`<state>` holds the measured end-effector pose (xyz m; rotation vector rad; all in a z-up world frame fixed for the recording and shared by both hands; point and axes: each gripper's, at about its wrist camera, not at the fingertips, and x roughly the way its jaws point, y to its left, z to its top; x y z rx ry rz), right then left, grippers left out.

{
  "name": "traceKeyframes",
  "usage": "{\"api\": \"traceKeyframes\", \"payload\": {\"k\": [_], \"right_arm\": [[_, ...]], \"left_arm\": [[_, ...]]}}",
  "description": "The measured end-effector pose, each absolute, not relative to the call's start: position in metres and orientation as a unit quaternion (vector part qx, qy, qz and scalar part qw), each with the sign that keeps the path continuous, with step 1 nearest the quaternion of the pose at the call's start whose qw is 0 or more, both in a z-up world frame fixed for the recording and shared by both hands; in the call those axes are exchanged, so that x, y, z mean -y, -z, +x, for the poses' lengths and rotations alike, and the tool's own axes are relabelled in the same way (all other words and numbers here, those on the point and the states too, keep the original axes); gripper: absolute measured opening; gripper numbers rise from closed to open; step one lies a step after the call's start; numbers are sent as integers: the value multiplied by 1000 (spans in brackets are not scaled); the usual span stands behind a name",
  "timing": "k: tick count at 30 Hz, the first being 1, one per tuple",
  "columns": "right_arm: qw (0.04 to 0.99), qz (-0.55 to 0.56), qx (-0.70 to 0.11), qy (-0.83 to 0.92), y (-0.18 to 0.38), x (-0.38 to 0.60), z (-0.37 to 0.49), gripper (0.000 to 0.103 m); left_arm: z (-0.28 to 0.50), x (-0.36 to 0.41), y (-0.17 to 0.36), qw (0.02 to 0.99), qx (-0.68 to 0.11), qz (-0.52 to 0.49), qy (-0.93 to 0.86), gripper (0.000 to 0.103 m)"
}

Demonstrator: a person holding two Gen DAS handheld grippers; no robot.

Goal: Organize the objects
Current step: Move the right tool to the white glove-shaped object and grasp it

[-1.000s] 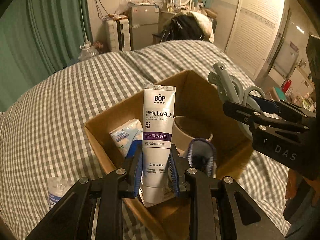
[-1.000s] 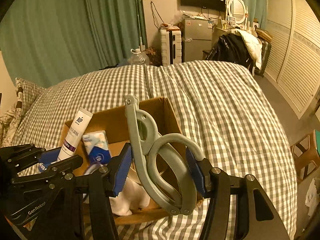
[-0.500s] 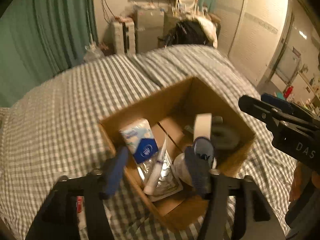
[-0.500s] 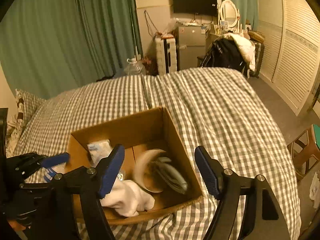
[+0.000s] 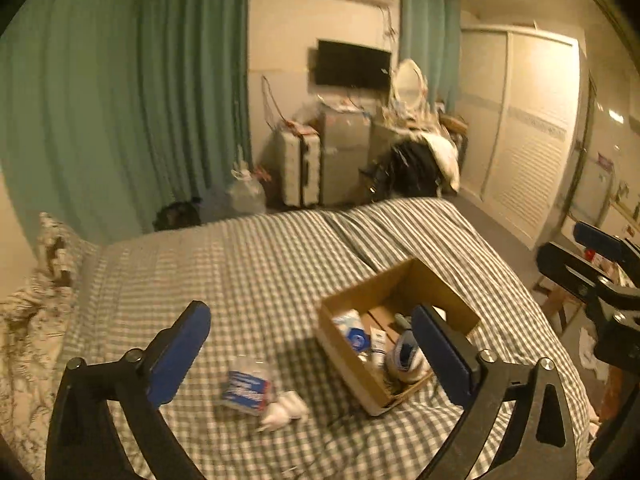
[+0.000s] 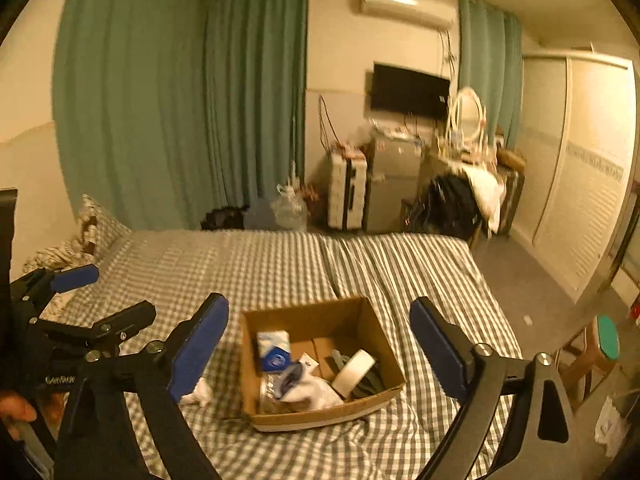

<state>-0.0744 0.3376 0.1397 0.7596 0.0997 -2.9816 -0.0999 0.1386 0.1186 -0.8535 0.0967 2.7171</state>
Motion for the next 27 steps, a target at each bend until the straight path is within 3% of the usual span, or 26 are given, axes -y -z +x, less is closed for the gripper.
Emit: {"api": "traceKeyframes", "payload": {"k": [6, 11, 20, 27], "right_arm": [[53, 230, -46, 971, -149, -288, -45, 97], [73, 253, -33, 964, -124, -253, -50, 99], [87, 345, -5, 935, -20, -213, -86, 99], [85, 405, -47, 909, 60, -176, -119, 99]], "left_arm": [[-85, -75, -125, 110, -21, -281, -953, 103], [-83, -27, -110, 66, -30, -273, -959, 103], [-87, 28, -25, -3, -15, -297, -955, 103], [-119, 28, 57, -22, -27, -354, -935, 103]]}}
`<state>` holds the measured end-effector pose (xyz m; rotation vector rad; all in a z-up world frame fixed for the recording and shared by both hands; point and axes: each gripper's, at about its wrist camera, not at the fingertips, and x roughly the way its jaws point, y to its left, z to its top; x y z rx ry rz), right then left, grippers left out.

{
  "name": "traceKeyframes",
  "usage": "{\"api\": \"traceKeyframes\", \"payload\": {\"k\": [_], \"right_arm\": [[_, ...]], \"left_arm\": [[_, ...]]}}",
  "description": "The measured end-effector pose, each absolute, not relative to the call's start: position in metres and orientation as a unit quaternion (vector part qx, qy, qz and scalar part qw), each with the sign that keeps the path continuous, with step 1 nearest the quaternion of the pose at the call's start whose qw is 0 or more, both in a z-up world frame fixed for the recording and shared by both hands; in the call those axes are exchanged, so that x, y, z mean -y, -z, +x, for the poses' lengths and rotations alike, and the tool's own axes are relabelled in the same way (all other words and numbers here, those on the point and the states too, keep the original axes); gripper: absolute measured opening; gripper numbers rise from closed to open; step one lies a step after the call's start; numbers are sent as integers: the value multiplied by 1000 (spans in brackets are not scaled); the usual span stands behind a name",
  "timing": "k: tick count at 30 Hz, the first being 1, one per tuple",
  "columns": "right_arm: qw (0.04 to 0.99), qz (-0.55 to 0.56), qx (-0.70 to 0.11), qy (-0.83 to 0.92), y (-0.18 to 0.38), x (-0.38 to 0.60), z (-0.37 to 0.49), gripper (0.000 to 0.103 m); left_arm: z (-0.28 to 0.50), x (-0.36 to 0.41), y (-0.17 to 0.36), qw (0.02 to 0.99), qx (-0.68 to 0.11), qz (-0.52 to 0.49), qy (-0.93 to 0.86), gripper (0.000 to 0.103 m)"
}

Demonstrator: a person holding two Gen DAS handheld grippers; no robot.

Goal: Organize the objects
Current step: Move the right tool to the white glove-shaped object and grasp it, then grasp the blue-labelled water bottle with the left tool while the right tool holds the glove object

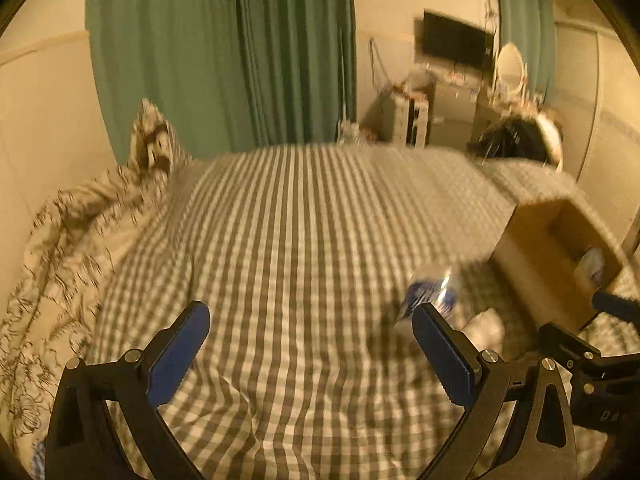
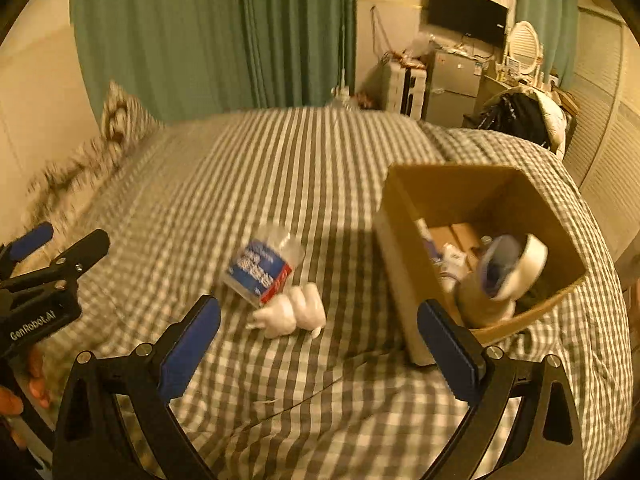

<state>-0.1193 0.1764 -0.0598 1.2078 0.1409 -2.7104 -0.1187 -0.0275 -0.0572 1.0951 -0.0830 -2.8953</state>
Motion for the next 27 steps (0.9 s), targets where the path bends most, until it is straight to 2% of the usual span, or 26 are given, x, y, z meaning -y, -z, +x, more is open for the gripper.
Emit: {"api": "traceKeyframes", "payload": {"k": [4, 8, 17, 20, 22, 23, 27], "right_arm": [[100, 439, -68, 890, 100, -161, -137, 99], [120, 462, -79, 875, 124, -152, -154, 99], [125, 509, -89, 847, 154, -151, -194, 98], [131, 528, -86, 835, 164, -150, -201, 85], [137, 533, -86, 831, 166, -150, -201, 69], [142, 532, -85, 830, 165, -151, -200, 65], [129, 510, -93, 846, 151, -156, -189, 65]], "left_arm": [[-130, 23, 96, 29, 60, 374, 925, 103], [-147, 28, 128, 31, 55, 424, 904, 103], [-155, 33, 147, 16, 37, 448, 893, 103], [-156, 32, 149, 14, 36, 452, 891, 103], [-154, 30, 147, 9, 36, 449, 893, 103], [-155, 31, 146, 8, 38, 448, 893, 103], [-149, 18, 138, 0, 62, 437, 897, 103]]}}
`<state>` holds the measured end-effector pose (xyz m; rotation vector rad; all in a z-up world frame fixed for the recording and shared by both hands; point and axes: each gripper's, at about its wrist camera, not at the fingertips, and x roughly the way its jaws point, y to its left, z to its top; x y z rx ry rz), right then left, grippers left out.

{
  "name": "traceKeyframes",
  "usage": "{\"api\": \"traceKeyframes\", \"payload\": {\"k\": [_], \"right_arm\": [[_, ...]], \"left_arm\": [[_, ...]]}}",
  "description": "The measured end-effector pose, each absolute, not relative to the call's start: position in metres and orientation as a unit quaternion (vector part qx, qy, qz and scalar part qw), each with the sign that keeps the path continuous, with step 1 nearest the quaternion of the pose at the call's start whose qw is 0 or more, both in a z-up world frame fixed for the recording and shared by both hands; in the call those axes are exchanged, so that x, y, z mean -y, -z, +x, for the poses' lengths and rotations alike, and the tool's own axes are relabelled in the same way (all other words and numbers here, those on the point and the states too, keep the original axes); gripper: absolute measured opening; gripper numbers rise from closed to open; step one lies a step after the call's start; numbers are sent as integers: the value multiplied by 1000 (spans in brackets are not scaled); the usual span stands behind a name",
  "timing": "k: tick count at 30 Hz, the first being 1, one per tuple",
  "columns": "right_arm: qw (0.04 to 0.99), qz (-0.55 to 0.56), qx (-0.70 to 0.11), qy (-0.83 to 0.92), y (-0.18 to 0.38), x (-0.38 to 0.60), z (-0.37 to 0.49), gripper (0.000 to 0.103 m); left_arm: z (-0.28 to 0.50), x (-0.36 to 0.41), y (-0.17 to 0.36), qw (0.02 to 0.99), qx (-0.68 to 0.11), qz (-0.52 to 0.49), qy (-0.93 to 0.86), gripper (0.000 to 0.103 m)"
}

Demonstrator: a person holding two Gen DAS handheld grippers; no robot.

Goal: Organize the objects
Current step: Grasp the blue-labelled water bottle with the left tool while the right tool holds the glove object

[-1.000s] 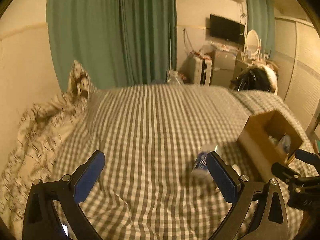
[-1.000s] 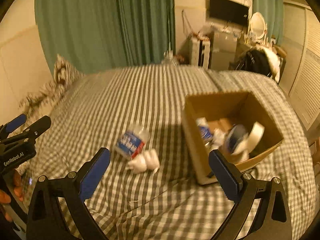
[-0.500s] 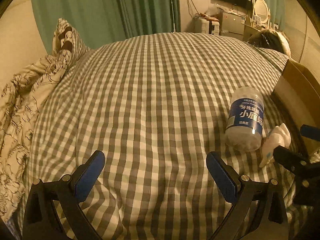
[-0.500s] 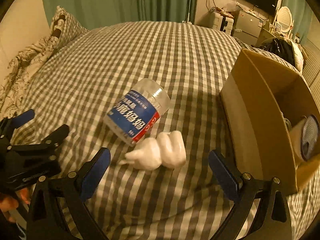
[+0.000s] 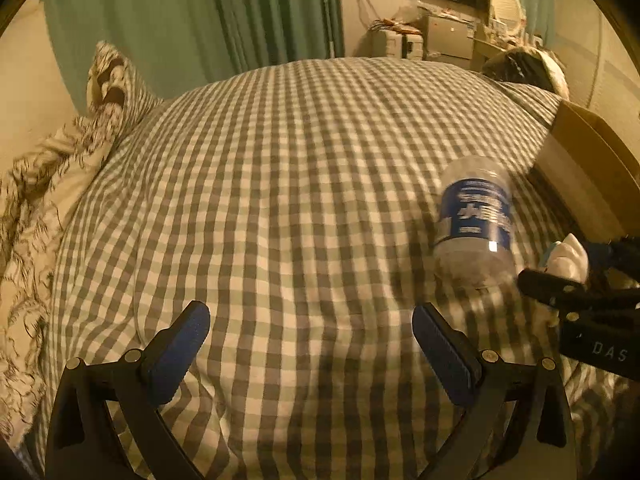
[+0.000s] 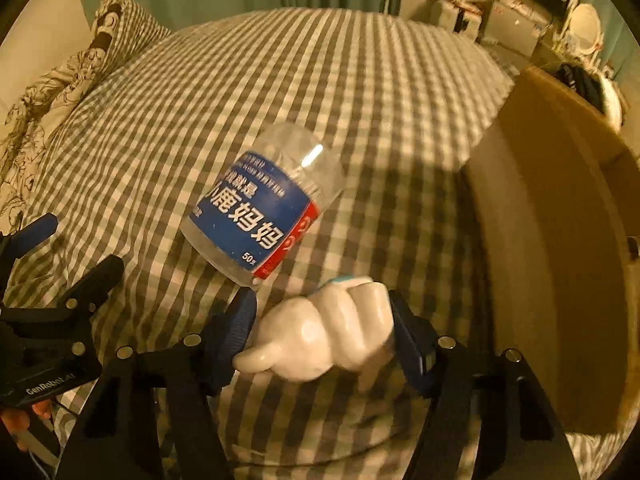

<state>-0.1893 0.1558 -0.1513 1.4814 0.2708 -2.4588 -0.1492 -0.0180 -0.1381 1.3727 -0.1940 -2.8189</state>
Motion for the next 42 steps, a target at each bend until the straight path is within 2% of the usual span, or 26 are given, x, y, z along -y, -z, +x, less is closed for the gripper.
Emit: {"api": "traceKeyframes", "payload": {"k": [11, 26, 27, 29, 31, 32, 42], "right_arm": [[73, 459, -97, 880, 103, -185, -141, 65], [69, 508, -67, 856, 129, -192, -165, 65], [69, 509, -67, 856, 130, -191, -165, 65], [69, 511, -68, 854, 132, -192, -166, 65], [68, 512, -69, 853, 133, -192, -166, 65], [67, 513, -70, 853, 134, -192, -166, 65], [64, 509, -73, 855, 135, -190, -165, 65]], "left_arm": [[-147, -35, 120, -65, 79, 420, 902, 103], [-201, -61, 143, -114, 63, 446, 885, 103], [-202, -65, 148, -114, 70, 451, 883, 101], [-206, -71, 157, -120, 73, 464, 874, 91], [-207, -74, 163, -131, 68, 473, 869, 68], [-207, -74, 164, -141, 65, 472, 868, 64], [-164, -50, 134, -63, 98, 448, 886, 64]]}}
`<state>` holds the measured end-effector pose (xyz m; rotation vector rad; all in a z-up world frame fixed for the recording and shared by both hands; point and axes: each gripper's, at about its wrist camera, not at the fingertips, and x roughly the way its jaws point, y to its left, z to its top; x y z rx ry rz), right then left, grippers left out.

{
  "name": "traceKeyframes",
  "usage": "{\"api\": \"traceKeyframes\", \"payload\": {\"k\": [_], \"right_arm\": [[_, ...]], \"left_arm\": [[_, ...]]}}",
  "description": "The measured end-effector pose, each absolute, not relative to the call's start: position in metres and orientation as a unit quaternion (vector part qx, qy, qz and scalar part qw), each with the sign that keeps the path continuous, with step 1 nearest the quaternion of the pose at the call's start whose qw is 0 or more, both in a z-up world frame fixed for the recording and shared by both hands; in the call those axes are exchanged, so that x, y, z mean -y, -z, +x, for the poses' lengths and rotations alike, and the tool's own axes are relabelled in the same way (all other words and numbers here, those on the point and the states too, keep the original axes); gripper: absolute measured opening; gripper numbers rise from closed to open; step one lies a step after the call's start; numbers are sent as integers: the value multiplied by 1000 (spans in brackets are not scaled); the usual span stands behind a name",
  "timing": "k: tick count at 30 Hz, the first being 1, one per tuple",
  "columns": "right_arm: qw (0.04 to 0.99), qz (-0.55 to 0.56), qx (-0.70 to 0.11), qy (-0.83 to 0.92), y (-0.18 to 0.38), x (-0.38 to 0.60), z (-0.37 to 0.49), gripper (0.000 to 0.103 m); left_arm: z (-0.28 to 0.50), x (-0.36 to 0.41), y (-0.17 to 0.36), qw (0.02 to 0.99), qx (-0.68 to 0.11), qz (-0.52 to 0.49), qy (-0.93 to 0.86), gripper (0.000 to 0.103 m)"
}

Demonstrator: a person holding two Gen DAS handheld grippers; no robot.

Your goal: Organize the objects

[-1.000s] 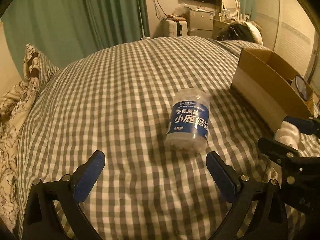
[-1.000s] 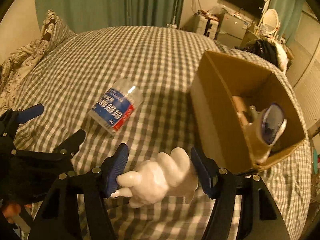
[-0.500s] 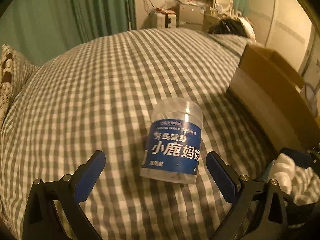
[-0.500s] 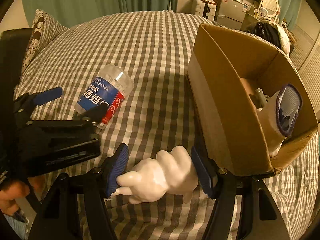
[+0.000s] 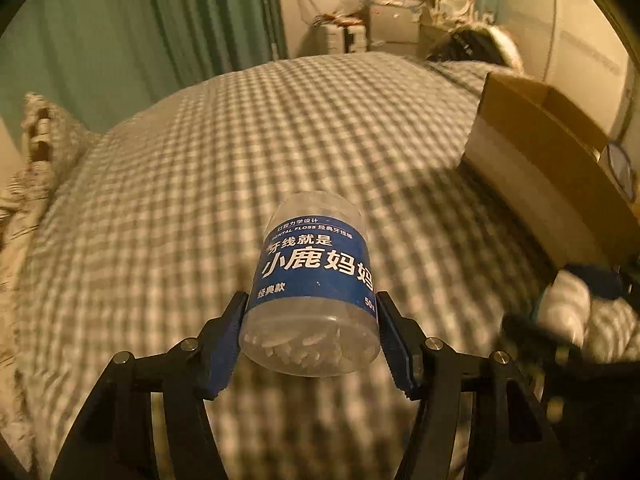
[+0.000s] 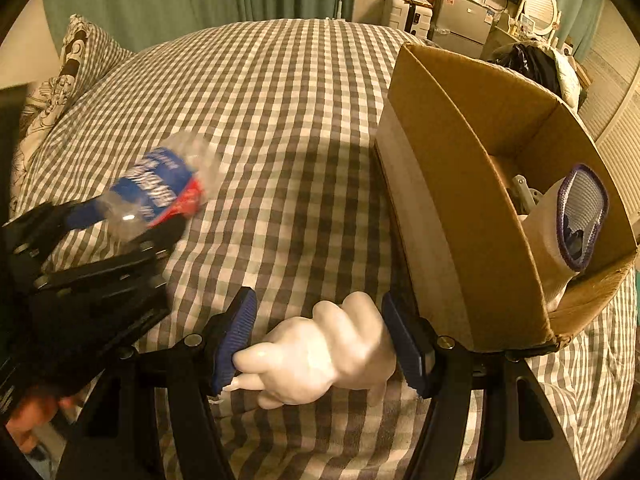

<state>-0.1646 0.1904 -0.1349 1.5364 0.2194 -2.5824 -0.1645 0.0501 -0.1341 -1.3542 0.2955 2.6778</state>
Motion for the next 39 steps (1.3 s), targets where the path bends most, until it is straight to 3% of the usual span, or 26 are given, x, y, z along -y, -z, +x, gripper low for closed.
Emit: {"api": "traceKeyframes", "payload": {"k": [9, 16, 33, 35, 39], "right_arm": [[83, 454, -103, 881, 111, -172, -141, 65], [97, 414, -79, 902, 68, -183, -107, 65], [91, 295, -31, 951, -83, -287, -93, 64], [92, 288, -29, 953, -92, -301, -98, 52], [81, 283, -36, 955, -97, -320, -111, 47]], "left_arm": [[-110, -27, 92, 27, -91, -429, -898, 63], [-77, -31, 36, 26, -89, -374, -923, 63], [-63, -145, -70, 106, -103, -276, -950, 63], [-70, -165, -73, 118, -107, -271, -949, 63], [-84, -201, -69, 141, -113, -273, -945, 63]]}}
